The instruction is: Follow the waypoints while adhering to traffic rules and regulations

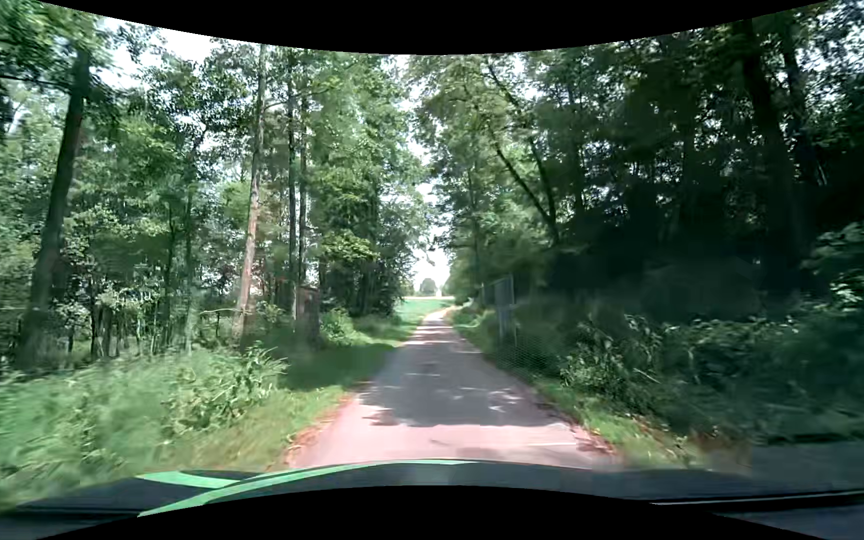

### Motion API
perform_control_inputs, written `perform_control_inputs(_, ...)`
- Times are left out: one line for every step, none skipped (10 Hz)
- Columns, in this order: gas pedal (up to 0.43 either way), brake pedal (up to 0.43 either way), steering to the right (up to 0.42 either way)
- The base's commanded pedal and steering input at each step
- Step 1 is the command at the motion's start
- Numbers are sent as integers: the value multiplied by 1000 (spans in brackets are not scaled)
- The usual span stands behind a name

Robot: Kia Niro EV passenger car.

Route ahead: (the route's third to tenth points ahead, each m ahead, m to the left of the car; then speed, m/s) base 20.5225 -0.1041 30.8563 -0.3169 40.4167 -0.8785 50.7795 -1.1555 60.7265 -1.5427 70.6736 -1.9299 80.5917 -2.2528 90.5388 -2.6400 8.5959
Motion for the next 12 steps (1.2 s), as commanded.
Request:
perform_control_inputs(98, 0, -5)
perform_control_inputs(98, 0, -4)
perform_control_inputs(98, 0, -3)
perform_control_inputs(98, 0, -2)
perform_control_inputs(98, 0, 0)
perform_control_inputs(98, 0, 0)
perform_control_inputs(98, 0, 0)
perform_control_inputs(98, 0, 1)
perform_control_inputs(110, 0, 1)
perform_control_inputs(110, 0, 4)
perform_control_inputs(110, 0, 5)
perform_control_inputs(118, 0, 7)
